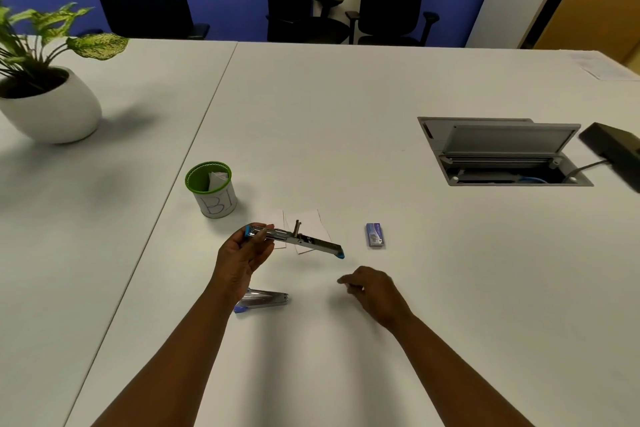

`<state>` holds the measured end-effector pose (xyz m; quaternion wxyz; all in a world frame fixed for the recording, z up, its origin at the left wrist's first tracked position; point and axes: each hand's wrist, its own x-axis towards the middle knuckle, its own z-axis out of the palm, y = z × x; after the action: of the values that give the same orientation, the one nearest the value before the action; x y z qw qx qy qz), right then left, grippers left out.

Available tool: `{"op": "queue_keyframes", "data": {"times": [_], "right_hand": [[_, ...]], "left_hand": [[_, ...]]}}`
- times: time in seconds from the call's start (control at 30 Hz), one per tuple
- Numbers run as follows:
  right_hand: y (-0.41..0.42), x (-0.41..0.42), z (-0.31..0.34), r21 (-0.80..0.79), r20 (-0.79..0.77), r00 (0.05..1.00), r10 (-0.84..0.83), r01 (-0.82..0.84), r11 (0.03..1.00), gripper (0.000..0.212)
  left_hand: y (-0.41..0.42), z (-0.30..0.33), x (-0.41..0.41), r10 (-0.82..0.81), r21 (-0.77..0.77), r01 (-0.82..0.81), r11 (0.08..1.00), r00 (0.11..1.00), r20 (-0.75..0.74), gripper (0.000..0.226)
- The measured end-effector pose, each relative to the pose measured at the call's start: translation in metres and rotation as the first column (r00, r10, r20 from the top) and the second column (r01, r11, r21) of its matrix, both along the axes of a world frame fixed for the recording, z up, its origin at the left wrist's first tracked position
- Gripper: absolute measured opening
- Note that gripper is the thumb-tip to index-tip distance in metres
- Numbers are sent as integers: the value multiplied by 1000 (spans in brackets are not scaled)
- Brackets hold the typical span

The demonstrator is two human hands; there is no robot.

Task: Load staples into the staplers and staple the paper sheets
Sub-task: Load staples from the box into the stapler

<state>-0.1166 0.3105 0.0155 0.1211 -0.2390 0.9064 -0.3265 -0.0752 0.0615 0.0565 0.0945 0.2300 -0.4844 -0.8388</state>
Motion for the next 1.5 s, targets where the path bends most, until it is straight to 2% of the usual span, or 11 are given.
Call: {"op": "queue_keyframes", "data": {"times": [0.1,0.23,0.3,0.43,0.5,0.57,0.63,0.73,1.1,1.33,1.5], "right_hand": [[7,-3,20,-284,131,967,-220,249,926,19],[19,-12,57,-545,402,846,-351,529,651,24],[19,-13,79,-616,457,832,-314,550,564,24],[-3,-1,119,-733,364,881,-303,472,491,16],[-22,13,130,-760,260,913,-314,394,517,21],[-38,25,131,-725,63,950,-306,254,640,16],[-48,32,125,-560,-218,931,-293,127,819,6],[-53,32,118,-392,-382,874,-300,140,909,5],[-56,36,109,-353,-327,868,-374,255,900,12],[-56,35,114,-126,-350,909,-225,193,973,9],[-57,37,117,-44,-337,933,-128,121,992,15]], "left_hand": [[-1,3,2,-43,17,43,999,999,-13,20],[-2,9,6,-116,32,117,993,993,-38,22],[2,11,7,-143,36,144,989,989,-44,23],[18,11,8,-190,33,192,981,980,-62,23],[28,11,8,-209,30,212,977,975,-77,20],[38,12,8,-223,36,228,973,970,-98,15],[43,12,8,-238,37,243,969,966,-102,16],[46,14,9,-256,33,260,965,961,-105,16],[48,16,9,-255,65,263,963,961,-110,21],[47,14,10,-226,93,234,968,970,-93,21],[47,11,11,-206,107,214,971,975,-84,19]]}}
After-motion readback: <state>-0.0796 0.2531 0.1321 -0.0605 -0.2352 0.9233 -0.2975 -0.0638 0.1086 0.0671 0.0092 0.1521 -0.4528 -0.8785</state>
